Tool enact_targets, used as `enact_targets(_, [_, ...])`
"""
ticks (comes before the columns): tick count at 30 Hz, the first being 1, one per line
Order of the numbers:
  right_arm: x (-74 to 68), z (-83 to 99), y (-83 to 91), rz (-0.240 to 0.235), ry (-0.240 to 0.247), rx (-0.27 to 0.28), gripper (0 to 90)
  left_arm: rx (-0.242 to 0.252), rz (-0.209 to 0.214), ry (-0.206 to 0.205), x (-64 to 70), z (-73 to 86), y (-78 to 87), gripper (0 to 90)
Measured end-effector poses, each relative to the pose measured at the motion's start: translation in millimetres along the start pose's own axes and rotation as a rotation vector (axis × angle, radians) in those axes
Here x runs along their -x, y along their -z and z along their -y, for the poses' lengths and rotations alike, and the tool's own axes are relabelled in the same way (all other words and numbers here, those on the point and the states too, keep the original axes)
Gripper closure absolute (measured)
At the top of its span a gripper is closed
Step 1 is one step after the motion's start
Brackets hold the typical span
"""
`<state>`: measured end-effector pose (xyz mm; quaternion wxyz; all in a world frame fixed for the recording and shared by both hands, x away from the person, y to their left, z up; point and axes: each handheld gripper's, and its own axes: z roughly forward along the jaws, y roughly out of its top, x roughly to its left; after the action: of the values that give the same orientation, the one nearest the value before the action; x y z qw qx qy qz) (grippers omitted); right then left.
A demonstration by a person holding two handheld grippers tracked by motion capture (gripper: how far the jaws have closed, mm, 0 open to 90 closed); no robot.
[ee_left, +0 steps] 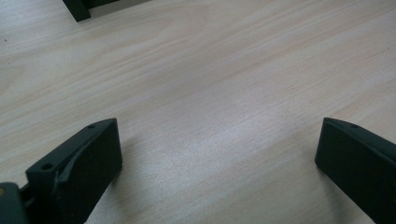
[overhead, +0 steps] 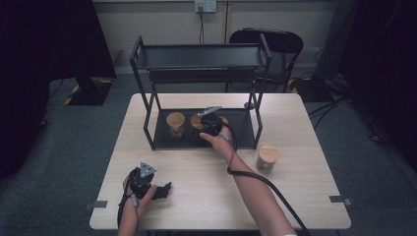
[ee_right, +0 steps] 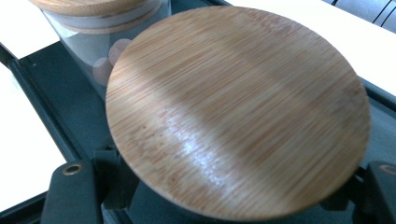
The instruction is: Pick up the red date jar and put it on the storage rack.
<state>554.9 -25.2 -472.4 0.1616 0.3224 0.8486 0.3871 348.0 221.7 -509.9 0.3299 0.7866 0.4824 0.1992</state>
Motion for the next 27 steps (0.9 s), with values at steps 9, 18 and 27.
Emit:
enact_targets(9, [-2.9, 0.5, 3.5, -0.006, -0.037, -0.013, 6.0, 0.0, 0.0, -0.001, -0.1, 0.0, 0.0, 0.2])
enact_targets(18, [-8.5, 0.1, 14.6, -0.024, -0.051, -0.04, 2.0, 0.001, 0.002, -0.001, -0.3, 0.0, 0.0, 0.2])
enact_targets(27, [-13.5, 4.0, 26.9, -0.033, -0.065, -0.026, 1.7, 0.0, 0.002, -0.002, -0.3, 0.0, 0.0, 0.2])
